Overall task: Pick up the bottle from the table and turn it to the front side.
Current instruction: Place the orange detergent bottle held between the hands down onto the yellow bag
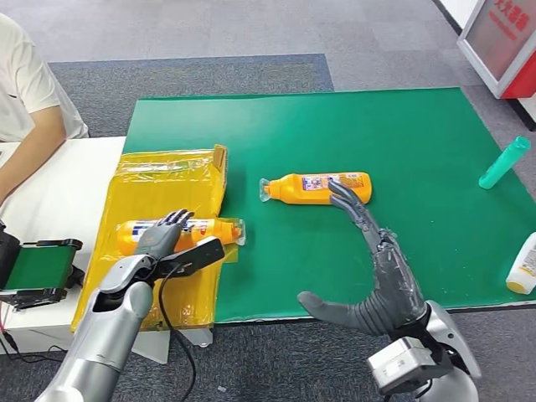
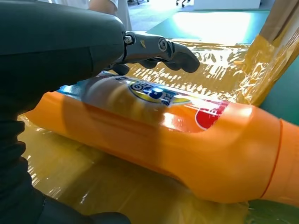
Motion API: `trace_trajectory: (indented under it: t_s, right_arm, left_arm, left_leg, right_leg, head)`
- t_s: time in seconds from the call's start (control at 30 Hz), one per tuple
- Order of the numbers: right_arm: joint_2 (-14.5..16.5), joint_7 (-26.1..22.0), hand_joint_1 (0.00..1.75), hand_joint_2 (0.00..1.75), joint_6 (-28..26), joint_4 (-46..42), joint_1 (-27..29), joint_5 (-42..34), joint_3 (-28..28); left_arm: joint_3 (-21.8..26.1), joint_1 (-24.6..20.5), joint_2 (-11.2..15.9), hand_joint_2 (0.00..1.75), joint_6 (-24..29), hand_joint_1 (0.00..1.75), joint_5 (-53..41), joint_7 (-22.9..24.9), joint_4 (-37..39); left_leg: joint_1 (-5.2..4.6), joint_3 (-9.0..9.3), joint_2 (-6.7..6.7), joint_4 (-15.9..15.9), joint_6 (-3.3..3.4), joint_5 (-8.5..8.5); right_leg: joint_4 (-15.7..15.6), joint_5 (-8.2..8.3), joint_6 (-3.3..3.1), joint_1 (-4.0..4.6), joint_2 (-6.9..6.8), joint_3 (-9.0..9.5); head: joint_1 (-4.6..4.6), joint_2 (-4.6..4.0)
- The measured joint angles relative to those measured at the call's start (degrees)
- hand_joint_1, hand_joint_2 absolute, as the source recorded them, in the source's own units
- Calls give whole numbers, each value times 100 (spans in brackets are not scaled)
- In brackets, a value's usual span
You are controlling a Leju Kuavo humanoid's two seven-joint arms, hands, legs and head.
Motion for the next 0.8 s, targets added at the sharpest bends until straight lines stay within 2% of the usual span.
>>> trace_trajectory:
  t_s: [0.1,0.23,0.4,0.47,0.6,0.8]
  right_arm:
    - [0,5,0,175,-35,-1,32,16,-4]
    - [1,67,0,175,-126,-19,140,142,-19]
    - [46,364,0,175,-145,-250,312,499,-28]
    - [64,455,0,175,-138,-340,327,561,-27]
    - [73,529,0,175,-143,-447,330,575,-25]
    - [74,540,0,175,-158,-527,345,558,-25]
  left_arm:
    - [21,156,-15,175,90,0,342,-194,-268]
    - [83,395,-122,175,380,0,882,-279,-995]
    - [216,585,-367,175,1753,0,0,-189,-2588]
    - [274,627,-412,175,2109,0,-358,-281,-3217]
    - [343,751,-457,175,2449,0,-661,-502,-4154]
    - [385,916,-492,175,2637,0,-672,-655,-4790]
  left_leg:
    - [0,0,0,0,0,0]
    - [0,-2,0,0,1,-1]
    - [0,-6,0,0,1,-2]
    - [0,-6,0,0,1,-2]
    - [1,-5,0,0,1,-2]
    - [1,-4,0,0,2,-3]
  right_leg:
    - [0,0,0,0,0,-1]
    - [0,0,0,0,0,-2]
    - [0,-1,0,0,0,-5]
    - [0,-2,-1,1,0,-6]
    - [0,-4,-1,1,0,-4]
    - [0,-2,0,0,-1,-3]
  head:
    - [1,0]
    - [1,0]
    - [0,0]
    - [-1,0]
    - [0,0]
    - [1,0]
